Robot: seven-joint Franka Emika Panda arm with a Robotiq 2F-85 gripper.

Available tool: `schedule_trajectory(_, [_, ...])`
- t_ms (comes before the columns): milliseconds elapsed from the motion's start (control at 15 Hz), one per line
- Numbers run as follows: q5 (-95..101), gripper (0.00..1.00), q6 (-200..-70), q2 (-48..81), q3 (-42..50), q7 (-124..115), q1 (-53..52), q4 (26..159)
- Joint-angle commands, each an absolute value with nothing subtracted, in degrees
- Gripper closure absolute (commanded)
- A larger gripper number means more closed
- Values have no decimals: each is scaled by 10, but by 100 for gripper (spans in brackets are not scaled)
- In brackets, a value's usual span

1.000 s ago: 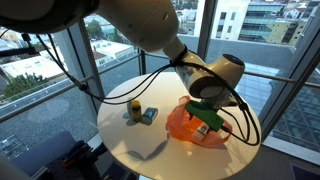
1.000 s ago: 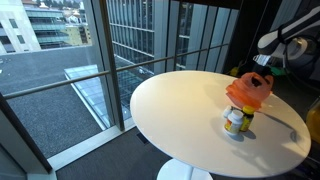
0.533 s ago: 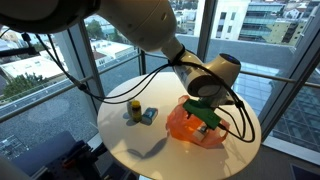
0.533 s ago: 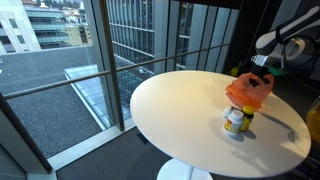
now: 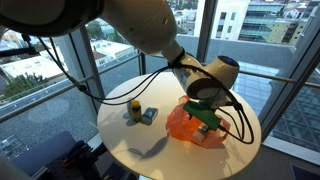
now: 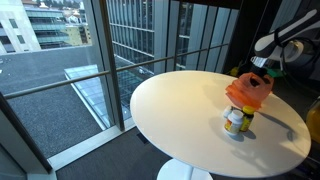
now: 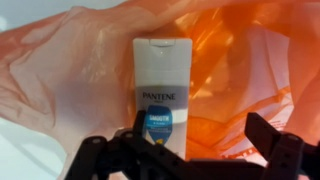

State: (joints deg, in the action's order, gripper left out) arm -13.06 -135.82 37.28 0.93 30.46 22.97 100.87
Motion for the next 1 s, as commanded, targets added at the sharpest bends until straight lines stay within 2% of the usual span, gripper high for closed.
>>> schedule_trajectory(0, [-124,0,-1395,379,10,290,227,1016])
schedule_trajectory(133, [-124,0,-1408,379,8,290,228,1021])
schedule_trajectory(200, [-124,25,-1414,378,7,292,229,1025])
schedule_trajectory(267, [-125,26,-1420,375,5,295,231,1030])
schedule_trajectory(667, [-130,74,-1445,345,-2,301,239,1063])
schedule_trajectory(933, [-135,75,-1445,324,-4,299,242,1073])
